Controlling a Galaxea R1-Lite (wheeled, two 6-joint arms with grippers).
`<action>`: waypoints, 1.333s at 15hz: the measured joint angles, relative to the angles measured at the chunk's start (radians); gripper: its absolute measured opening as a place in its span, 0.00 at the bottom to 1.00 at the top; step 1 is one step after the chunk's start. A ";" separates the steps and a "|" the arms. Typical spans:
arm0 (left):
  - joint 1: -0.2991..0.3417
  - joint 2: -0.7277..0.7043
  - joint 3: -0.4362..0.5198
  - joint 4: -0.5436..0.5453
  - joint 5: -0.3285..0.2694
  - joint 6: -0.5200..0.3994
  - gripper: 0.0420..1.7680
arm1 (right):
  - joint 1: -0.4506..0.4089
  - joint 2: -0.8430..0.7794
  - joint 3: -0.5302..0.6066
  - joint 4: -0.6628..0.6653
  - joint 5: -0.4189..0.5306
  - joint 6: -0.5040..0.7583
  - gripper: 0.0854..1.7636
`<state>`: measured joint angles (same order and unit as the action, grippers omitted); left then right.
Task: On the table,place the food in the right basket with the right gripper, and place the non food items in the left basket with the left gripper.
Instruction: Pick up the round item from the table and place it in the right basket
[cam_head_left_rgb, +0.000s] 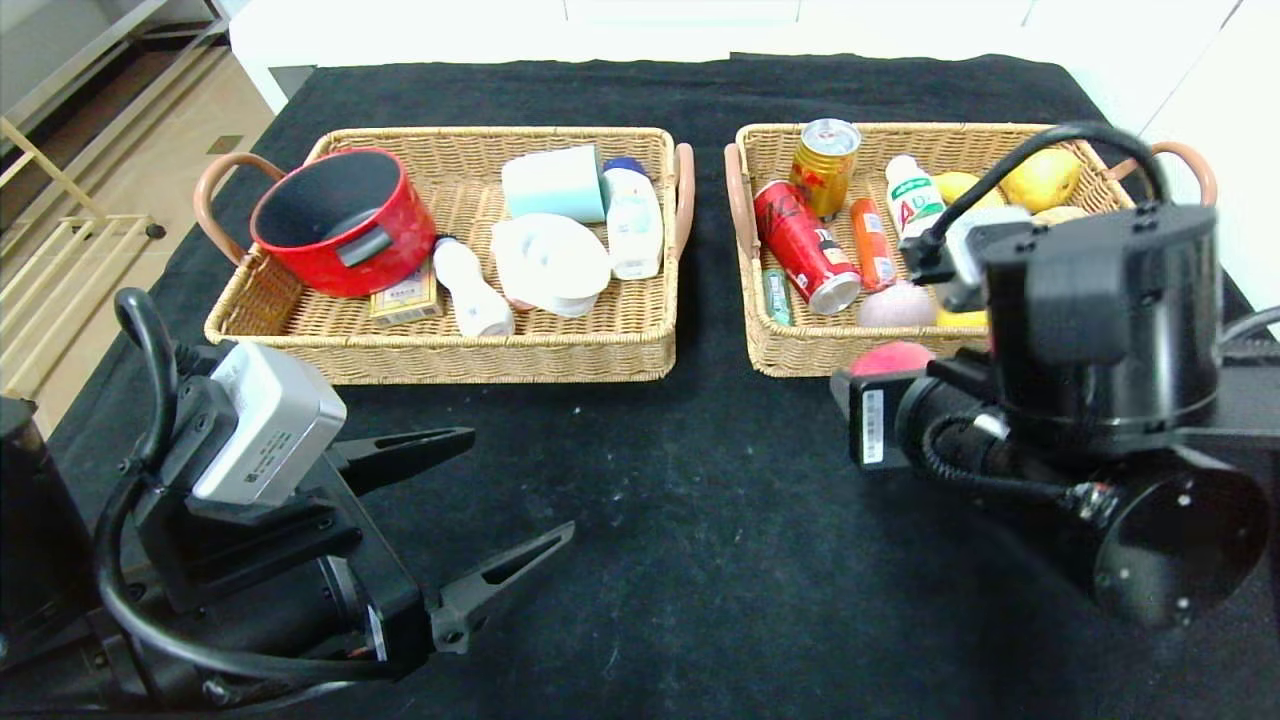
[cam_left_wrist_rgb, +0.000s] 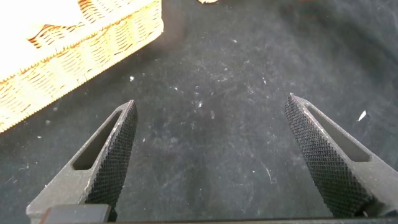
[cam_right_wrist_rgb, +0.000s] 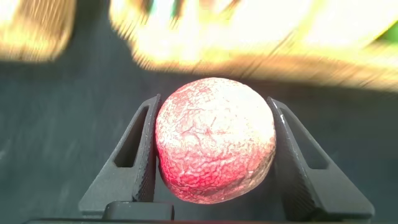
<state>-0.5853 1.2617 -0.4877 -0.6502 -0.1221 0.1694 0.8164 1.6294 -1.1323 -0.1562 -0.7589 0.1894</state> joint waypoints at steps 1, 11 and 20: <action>0.000 0.000 -0.002 0.000 0.000 0.000 0.97 | -0.019 -0.010 -0.032 0.000 0.013 -0.027 0.61; -0.001 0.000 -0.005 0.000 0.003 0.002 0.97 | -0.184 0.089 -0.187 -0.282 0.139 -0.195 0.61; -0.002 0.000 0.000 0.001 0.001 0.009 0.97 | -0.254 0.249 -0.213 -0.527 0.143 -0.269 0.61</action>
<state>-0.5877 1.2613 -0.4881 -0.6489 -0.1206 0.1783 0.5623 1.8785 -1.3451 -0.6834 -0.6157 -0.0791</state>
